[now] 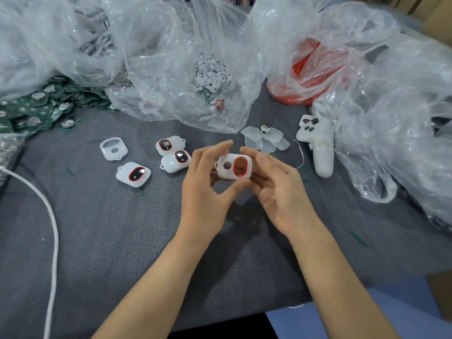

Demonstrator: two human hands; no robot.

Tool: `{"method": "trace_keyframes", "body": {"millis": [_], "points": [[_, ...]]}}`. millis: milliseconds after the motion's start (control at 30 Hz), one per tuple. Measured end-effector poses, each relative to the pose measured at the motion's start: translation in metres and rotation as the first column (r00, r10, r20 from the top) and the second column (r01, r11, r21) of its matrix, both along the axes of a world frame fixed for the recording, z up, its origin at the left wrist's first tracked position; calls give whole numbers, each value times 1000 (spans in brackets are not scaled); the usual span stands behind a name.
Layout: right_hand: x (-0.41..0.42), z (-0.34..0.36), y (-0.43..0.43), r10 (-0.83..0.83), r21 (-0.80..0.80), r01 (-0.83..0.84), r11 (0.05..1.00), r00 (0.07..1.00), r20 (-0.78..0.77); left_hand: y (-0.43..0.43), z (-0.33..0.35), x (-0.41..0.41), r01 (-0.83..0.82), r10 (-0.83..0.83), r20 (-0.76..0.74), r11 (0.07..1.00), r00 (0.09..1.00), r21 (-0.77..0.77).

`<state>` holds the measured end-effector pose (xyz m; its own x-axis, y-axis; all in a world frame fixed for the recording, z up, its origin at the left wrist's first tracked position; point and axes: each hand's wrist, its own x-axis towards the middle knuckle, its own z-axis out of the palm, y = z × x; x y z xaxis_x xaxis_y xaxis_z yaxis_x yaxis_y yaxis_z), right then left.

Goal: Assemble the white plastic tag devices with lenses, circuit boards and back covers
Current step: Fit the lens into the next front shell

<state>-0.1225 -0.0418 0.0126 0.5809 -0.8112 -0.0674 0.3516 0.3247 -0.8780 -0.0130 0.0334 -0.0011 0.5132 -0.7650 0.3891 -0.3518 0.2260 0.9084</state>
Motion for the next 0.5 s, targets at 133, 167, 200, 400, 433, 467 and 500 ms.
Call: {"method": "trace_keyframes", "body": {"millis": [133,167,200,400,433,467,500], "points": [[3,-4,2,-62,-164,44,986,992,-111,0,-2,-1,-53,51,144,999,988,11],[3,-5,2,-80,-184,56,981,989,-125,0,-1,-1,-48,44,135,998,990,28],[4,-5,2,-93,-202,65,977,987,-132,-1,-1,-1,-35,30,118,998,993,46],[2,-5,2,-156,-334,79,939,965,-209,1,2,1,80,-69,-89,987,994,136],[2,-5,3,-156,-347,72,935,963,-222,1,3,0,79,-65,-103,987,993,142],[2,-4,4,-156,-368,60,928,960,-235,0,3,0,73,-58,-110,987,992,144],[2,-4,5,-167,-410,49,911,952,-255,0,3,1,68,-51,-121,988,991,141]]}}
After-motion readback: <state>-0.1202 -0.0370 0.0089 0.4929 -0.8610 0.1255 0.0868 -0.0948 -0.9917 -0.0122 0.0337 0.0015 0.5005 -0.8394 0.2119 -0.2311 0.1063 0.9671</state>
